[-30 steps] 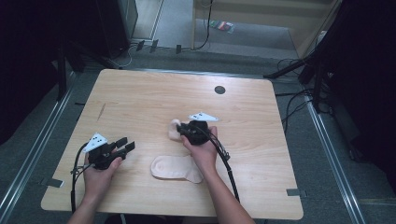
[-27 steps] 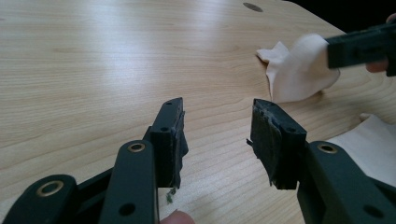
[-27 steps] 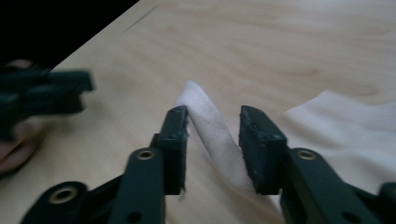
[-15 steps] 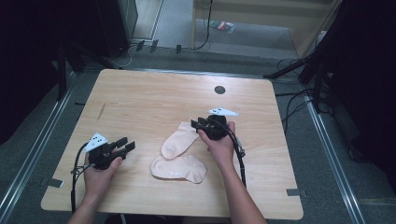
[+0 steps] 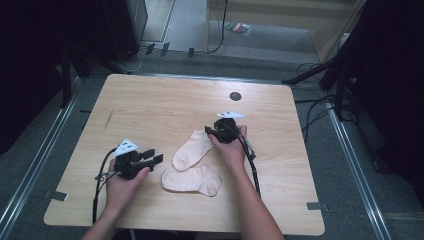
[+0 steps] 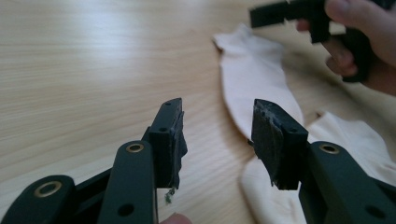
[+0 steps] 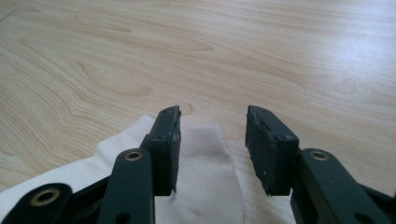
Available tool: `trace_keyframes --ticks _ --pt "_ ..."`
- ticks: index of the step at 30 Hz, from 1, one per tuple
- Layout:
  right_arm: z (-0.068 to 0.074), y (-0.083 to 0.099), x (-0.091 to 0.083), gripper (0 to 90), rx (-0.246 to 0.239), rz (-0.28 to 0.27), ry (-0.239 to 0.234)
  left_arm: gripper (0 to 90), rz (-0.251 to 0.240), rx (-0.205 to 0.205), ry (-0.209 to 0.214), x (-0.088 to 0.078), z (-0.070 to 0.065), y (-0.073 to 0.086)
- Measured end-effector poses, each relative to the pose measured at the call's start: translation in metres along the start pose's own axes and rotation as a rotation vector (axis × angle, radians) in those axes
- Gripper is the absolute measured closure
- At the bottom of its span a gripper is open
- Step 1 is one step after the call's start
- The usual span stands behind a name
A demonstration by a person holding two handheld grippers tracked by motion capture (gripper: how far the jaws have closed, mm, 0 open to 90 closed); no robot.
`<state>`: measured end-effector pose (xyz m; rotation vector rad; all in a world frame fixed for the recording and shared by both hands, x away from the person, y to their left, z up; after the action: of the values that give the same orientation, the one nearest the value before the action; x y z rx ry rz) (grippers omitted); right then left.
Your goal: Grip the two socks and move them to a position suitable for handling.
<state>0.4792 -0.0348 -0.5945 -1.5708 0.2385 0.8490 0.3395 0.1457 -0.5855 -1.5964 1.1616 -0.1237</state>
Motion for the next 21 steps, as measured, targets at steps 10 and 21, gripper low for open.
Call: trace_keyframes --ticks 10,21 --pt "0.002 -0.001 0.006 54.7 -0.067 0.019 0.002 46.3 0.123 -0.021 0.004 0.038 -0.018 -0.003" --pt "0.005 0.01 0.013 67.0 -0.114 0.05 -0.011 64.0 0.211 0.001 -0.097 0.045 -0.014 0.003"
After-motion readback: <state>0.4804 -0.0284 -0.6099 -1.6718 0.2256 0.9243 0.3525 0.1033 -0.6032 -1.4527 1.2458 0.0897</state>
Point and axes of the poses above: each handheld gripper's, and its own axes: x roughly forward along the jaws, y roughly out of its underside, z roughly to its left, the point moved 10 cm from there along x, roughly forward along the jaws, and after that the axes turned 12 degrees about y, right-handed, at the moved point
